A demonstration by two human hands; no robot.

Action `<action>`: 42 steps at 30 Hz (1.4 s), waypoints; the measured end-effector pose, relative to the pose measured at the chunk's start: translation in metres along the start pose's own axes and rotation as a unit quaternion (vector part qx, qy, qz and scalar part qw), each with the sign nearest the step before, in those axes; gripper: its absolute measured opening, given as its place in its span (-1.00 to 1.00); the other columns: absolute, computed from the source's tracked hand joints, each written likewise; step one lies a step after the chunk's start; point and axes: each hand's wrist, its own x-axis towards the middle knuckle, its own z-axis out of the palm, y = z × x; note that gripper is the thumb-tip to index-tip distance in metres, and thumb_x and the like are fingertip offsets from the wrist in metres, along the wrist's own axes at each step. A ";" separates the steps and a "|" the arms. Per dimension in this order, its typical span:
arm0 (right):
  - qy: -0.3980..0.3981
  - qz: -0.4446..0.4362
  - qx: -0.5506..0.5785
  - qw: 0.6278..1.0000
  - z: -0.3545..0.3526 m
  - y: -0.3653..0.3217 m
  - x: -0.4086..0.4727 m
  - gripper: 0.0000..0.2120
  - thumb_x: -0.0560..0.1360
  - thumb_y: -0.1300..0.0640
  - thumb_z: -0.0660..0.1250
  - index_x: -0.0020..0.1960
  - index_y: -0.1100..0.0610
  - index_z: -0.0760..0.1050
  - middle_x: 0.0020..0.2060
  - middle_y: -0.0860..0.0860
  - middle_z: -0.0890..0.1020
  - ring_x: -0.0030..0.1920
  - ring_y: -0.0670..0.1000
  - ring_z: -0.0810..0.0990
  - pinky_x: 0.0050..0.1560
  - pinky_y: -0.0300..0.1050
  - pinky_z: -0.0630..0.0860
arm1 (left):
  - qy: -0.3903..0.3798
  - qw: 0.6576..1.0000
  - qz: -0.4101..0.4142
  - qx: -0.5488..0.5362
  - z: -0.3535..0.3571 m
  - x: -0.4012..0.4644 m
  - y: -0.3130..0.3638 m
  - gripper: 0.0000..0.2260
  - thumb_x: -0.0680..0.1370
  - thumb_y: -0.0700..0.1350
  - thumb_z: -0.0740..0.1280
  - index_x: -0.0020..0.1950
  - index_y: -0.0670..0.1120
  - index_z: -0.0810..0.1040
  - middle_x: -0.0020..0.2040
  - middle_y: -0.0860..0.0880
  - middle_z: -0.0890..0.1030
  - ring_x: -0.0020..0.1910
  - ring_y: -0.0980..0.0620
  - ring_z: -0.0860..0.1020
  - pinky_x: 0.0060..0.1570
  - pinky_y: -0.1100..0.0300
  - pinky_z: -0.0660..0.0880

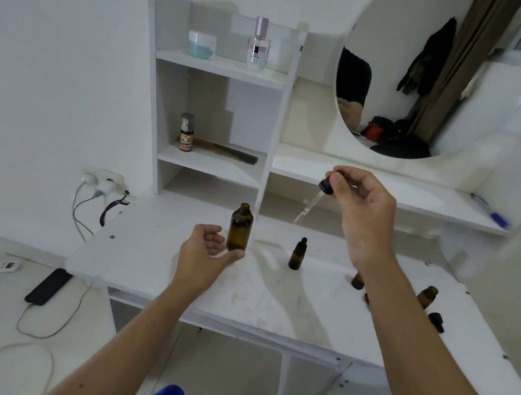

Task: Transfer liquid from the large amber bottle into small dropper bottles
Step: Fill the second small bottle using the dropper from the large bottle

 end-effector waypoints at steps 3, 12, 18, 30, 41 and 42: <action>0.024 -0.008 -0.011 1.000 -0.028 0.006 -0.011 -0.88 0.62 0.31 0.43 0.14 0.24 0.65 -0.03 0.04 0.75 -0.03 -0.11 0.76 0.16 -0.16 0.67 | -0.034 0.999 -0.010 -0.026 0.016 -0.024 0.011 -0.50 0.38 -0.03 0.67 0.21 -0.06 0.53 0.01 -0.01 0.66 -0.04 0.04 0.65 -0.08 0.34 0.61; 0.091 0.000 -0.056 0.994 -0.106 0.021 -0.027 -0.87 0.63 0.31 0.41 0.09 0.11 0.67 0.01 0.02 0.73 0.05 -0.04 0.73 0.19 -0.12 0.67 | -0.170 0.984 0.029 -0.052 0.129 -0.063 0.040 -0.57 0.44 -0.04 0.63 0.24 -0.06 0.59 0.04 0.02 0.68 0.02 0.09 0.67 0.13 0.15 0.65; 0.112 0.009 -0.060 0.992 -0.134 0.034 -0.027 -0.89 0.63 0.29 0.41 0.15 0.19 0.63 -0.03 0.01 0.74 -0.01 -0.12 0.75 0.18 -0.15 0.66 | -0.201 0.977 0.051 -0.052 0.187 -0.059 0.051 -0.47 0.46 -0.09 0.61 0.38 -0.13 0.54 0.24 -0.02 0.65 0.23 0.08 0.62 0.33 0.16 0.56; 0.109 0.036 -0.061 0.992 -0.139 0.057 -0.021 -0.87 0.63 0.27 0.43 0.04 0.05 0.62 -0.16 -0.14 0.75 -0.05 -0.08 0.76 0.15 -0.15 0.66 | -0.216 0.973 0.078 -0.034 0.217 -0.034 0.055 -0.58 0.48 -0.14 0.59 0.32 -0.09 0.63 0.14 0.05 0.72 0.13 0.12 0.67 0.27 0.15 0.60; 0.080 0.055 -0.063 0.993 -0.136 0.074 -0.018 -0.85 0.62 0.27 0.45 0.18 0.19 0.68 -0.07 0.04 0.76 -0.03 0.00 0.76 0.20 -0.12 0.66 | -0.209 0.974 0.089 -0.021 0.223 -0.029 0.051 -0.76 0.54 -0.22 0.51 0.20 -0.10 0.69 0.01 0.08 0.75 0.03 0.13 0.70 0.21 0.14 0.62; 0.080 0.058 -0.067 0.993 -0.135 0.075 -0.017 -0.86 0.62 0.26 0.45 0.17 0.20 0.69 -0.08 0.04 0.77 -0.04 -0.01 0.77 0.18 -0.15 0.65 | -0.210 0.973 0.088 -0.020 0.222 -0.029 0.051 -0.76 0.54 -0.22 0.51 0.20 -0.10 0.68 0.01 0.08 0.75 0.03 0.14 0.70 0.21 0.15 0.62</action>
